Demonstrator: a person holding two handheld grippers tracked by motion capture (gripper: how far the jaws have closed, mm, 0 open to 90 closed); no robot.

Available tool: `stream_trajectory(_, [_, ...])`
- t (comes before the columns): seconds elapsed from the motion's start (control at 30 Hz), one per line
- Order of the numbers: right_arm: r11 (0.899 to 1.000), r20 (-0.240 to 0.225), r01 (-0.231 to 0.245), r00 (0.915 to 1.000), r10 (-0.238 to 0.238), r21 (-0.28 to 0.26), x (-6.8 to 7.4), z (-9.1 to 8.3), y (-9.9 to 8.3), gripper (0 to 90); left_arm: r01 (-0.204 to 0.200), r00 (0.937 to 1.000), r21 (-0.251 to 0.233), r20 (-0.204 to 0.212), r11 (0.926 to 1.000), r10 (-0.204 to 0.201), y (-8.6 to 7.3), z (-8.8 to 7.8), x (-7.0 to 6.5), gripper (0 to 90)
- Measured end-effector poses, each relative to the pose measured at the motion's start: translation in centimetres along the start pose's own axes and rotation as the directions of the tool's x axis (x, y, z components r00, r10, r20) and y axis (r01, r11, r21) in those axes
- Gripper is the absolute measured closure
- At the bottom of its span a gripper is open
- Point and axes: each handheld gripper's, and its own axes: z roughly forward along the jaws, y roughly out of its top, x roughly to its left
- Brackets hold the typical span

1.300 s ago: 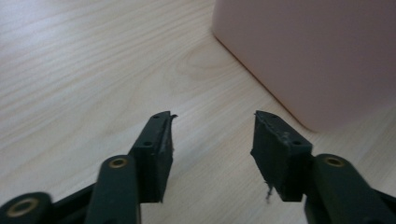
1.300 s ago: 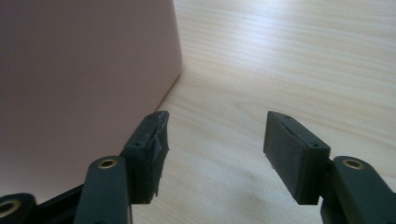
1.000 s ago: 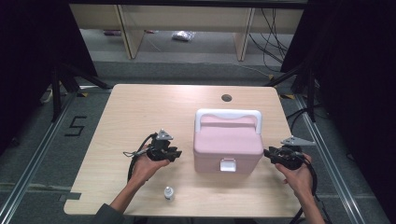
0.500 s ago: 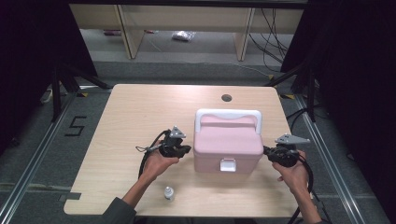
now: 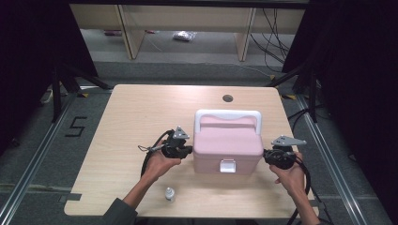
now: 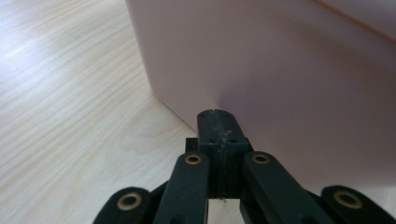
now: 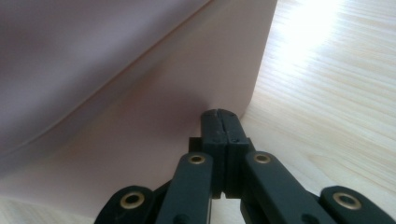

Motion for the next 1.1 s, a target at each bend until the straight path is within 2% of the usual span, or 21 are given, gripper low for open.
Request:
stream_trajectory(0.07, [1.0, -0.009, 0.006, 0.9999, -0.006, 0.001, 0.4, 0.2, 0.1, 90.0, -0.015, 0.9999, 0.008, -0.001, 0.9999, 0.015, -0.2, -0.4, 0.1, 89.6])
stream_trajectory(0.13, [1.0, -0.01, 0.009, 0.9999, -0.009, -0.003, 0.9, 0.5, 0.3, 90.0, -0.014, 0.9999, 0.008, -0.004, 0.9999, 0.014, -0.7, -0.9, 0.3, 89.6])
stream_trajectory(0.23, [1.0, -0.022, -0.012, 0.9997, 0.012, 0.023, 1.9, 0.7, 0.6, 90.0, -0.015, 0.9998, 0.013, -0.015, 0.9998, 0.016, -1.1, -1.4, 0.6, 89.6])
stream_trajectory(0.3, [0.999, -0.013, 0.035, 0.9993, -0.034, 0.009, 2.0, 0.9, 0.7, 90.0, -0.01, 0.9999, 0.018, -0.011, 0.9998, 0.01, -1.4, -1.8, 0.8, 89.6])
stream_trajectory(0.33, [1.0, -0.027, -0.002, 0.9996, 0.002, 0.024, 2.5, 1.0, 0.7, 90.0, -0.003, 0.9999, 0.015, -0.017, 0.9999, 0.003, -1.5, -1.9, 0.9, 89.6])
stream_trajectory(0.37, [0.999, -0.023, 0.01, 0.9997, -0.009, 0.031, 2.7, 1.0, 0.8, 90.0, -0.008, 0.9998, 0.015, -0.017, 0.9999, 0.008, -1.6, -1.9, 0.9, 89.6])
stream_trajectory(0.4, [0.999, -0.024, 0.013, 0.9996, -0.012, 0.032, 2.8, 1.0, 0.8, 90.0, -0.011, 0.9999, 0.018, -0.01, 0.9998, 0.011, -1.7, -2.1, 0.9, 89.6])
stream_trajectory(0.43, [0.999, -0.011, 0.043, 0.999, -0.043, 0.024, 2.7, 1.0, 0.9, 90.0, -0.011, 0.9999, 0.018, -0.01, 0.9998, 0.011, -1.7, -2.1, 0.9, 89.6])
stream_trajectory(0.47, [0.999, -0.014, 0.047, 0.9988, -0.047, 0.022, 2.7, 1.0, 0.9, 90.0, -0.009, 0.9998, 0.016, -0.017, 0.9998, 0.009, -1.8, -2.1, 0.9, 89.6])
stream_trajectory(0.5, [1.0, -0.027, 0.015, 0.9995, -0.014, 0.028, 3.0, 1.1, 0.8, 90.0, -0.016, 0.9998, 0.025, -0.008, 0.9996, 0.016, -1.9, -2.1, 0.8, 89.6])
stream_trajectory(0.53, [0.999, -0.018, 0.044, 0.9989, -0.044, 0.02, 2.8, 1.0, 0.8, 90.0, -0.016, 0.9998, 0.025, -0.012, 0.9995, 0.017, -1.9, -2.1, 0.7, 89.6])
stream_trajectory(0.67, [0.999, -0.022, 0.046, 0.9987, -0.045, 0.019, 2.8, 1.0, 0.8, 90.0, -0.023, 0.9996, 0.033, -0.017, 0.9992, 0.024, -1.9, -2.1, 0.8, 89.6])
stream_trajectory(0.7, [0.999, -0.029, 0.007, 0.9996, -0.006, 0.032, 3.1, 1.0, 0.7, 90.0, -0.023, 0.9995, 0.032, -0.02, 0.9992, 0.024, -2.0, -2.1, 0.8, 89.5])
stream_trajectory(0.77, [0.999, -0.025, 0.033, 0.9991, -0.033, 0.023, 3.0, 1.0, 0.7, 90.0, -0.029, 0.9994, 0.035, -0.015, 0.999, 0.03, -1.9, -2.1, 0.8, 89.5])
stream_trajectory(0.83, [0.999, -0.036, 0.038, 0.9987, -0.037, 0.022, 2.9, 1.1, 0.7, 90.0, -0.03, 0.9994, 0.035, -0.014, 0.9989, 0.03, -1.9, -2.1, 0.8, 89.1])
stream_trajectory(0.9, [1.0, -0.018, 0.008, 0.9998, -0.008, 0.03, 3.0, 0.9, 0.6, 83.8, -0.018, 0.9996, 0.029, -0.023, 0.9994, 0.019, -2.0, -2.1, 0.9, 86.0])
stream_trajectory(0.93, [0.999, -0.014, 0.039, 0.9992, -0.039, 0.016, 2.7, 0.9, 0.6, 82.7, -0.018, 0.9996, 0.029, -0.023, 0.9994, 0.019, -2.0, -2.1, 0.9, 84.4])
stream_trajectory(0.97, [1.0, -0.021, 0.005, 0.9998, -0.004, 0.03, 2.9, 0.7, 0.5, 80.9, -0.019, 0.9996, 0.032, -0.02, 0.9993, 0.019, -2.0, -2.3, 1.1, 83.1])
stream_trajectory(1.03, [0.999, -0.006, -0.005, 1.0, 0.005, 0.035, 2.8, 0.1, 0.2, 77.4, -0.006, 0.9996, 0.029, -0.026, 0.9996, 0.007, -2.0, -2.5, 1.4, 80.5])
stream_trajectory(1.1, [1.0, 0.014, 0.018, 0.9997, -0.018, 0.025, 2.4, -0.6, -0.2, 73.2, 0.009, 0.9996, 0.025, -0.025, 0.9996, -0.009, -2.1, -2.6, 1.7, 77.2])
